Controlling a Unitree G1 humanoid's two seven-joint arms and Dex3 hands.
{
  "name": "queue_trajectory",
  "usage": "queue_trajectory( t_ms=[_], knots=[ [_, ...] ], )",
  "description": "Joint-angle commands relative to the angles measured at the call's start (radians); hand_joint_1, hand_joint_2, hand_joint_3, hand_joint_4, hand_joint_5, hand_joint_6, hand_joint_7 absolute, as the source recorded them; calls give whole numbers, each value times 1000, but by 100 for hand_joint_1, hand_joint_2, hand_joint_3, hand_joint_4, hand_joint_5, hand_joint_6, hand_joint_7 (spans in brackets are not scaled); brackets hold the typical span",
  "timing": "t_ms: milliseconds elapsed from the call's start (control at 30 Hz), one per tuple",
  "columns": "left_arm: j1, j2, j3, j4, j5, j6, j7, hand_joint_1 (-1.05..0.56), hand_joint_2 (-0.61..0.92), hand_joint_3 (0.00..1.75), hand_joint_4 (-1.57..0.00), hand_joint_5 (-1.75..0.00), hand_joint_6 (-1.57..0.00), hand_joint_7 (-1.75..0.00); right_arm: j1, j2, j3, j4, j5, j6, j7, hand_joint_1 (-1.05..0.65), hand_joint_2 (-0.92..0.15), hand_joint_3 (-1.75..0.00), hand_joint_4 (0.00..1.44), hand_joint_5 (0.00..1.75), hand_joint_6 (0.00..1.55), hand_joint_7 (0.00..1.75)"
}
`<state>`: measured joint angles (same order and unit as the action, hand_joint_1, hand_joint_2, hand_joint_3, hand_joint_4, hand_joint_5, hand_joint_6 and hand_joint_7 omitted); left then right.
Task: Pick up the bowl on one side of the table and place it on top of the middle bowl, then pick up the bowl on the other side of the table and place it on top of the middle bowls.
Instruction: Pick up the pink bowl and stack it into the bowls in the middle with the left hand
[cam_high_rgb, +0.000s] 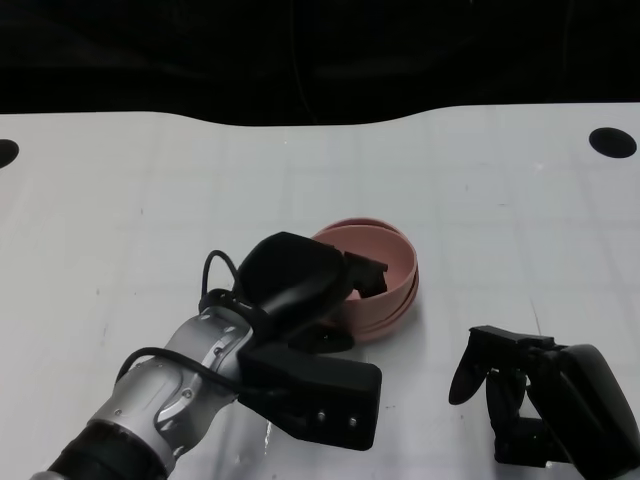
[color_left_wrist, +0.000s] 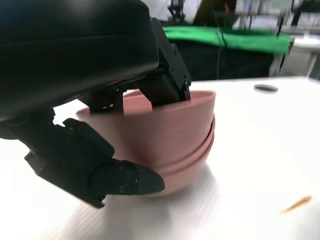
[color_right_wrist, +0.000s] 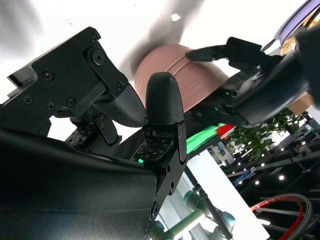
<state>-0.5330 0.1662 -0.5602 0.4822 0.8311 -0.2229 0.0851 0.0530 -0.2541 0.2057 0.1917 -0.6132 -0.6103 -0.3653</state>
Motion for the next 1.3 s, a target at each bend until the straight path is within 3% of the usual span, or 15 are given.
queue_trajectory(
  t_ms=[33,100,167,233,300,833,1033,1100,1167,1200,1300],
  knots=[
    [-26,33,-41,-13,69,56,-53,-54,92,38,-26,-55,-43,-12,-1,-5,-3,3,-4,3,-6,-12,-16,-164,97,175,84,150],
    [-28,40,-57,-24,96,81,-72,-62,92,42,-11,-47,-31,-7,0,-5,-2,1,-5,4,-7,-12,-16,-164,97,175,84,150],
    [-19,44,-58,-35,98,85,-68,-64,92,43,-7,-44,-28,-5,0,-6,-2,2,-1,0,-4,-11,-16,-164,97,175,84,149],
    [-3,56,-54,-64,98,83,-56,-80,92,54,-1,-14,-14,-3,1,-7,-2,2,4,-3,0,-11,-16,-163,96,175,84,148],
    [8,65,-47,-94,95,83,-54,-84,92,57,0,-7,-10,-1,1,-9,-2,2,2,-4,-1,-11,-16,-163,96,175,84,147],
    [163,142,94,-328,-45,7,-35,-82,92,56,-6,-11,-15,-4,2,-3,-1,0,6,-1,1,-12,-16,-163,97,175,86,147],
    [259,141,198,-362,-179,-119,42,-65,92,42,-19,-25,-28,-8,4,-1,-1,-1,9,5,5,-12,-16,-164,97,175,86,151],
    [282,136,224,-352,-218,-174,75,-59,92,38,-16,-62,-38,-10,4,-2,-1,-1,8,5,6,-12,-16,-164,97,175,85,151],
    [310,128,248,-344,-264,-225,96,-57,92,37,-13,-73,-40,-10,4,-1,-1,-2,9,5,8,-12,-16,-164,97,175,85,151],
    [329,122,264,-341,-296,-257,106,-51,92,34,-14,-95,-46,-16,4,-1,-1,-2,10,5,8,-12,-16,-164,97,175,85,152],
    [368,102,304,-311,-387,-360,122,-39,92,25,-19,-117,-55,-26,4,1,-1,0,10,3,7,-12,-16,-164,97,175,84,152]
  ],
)
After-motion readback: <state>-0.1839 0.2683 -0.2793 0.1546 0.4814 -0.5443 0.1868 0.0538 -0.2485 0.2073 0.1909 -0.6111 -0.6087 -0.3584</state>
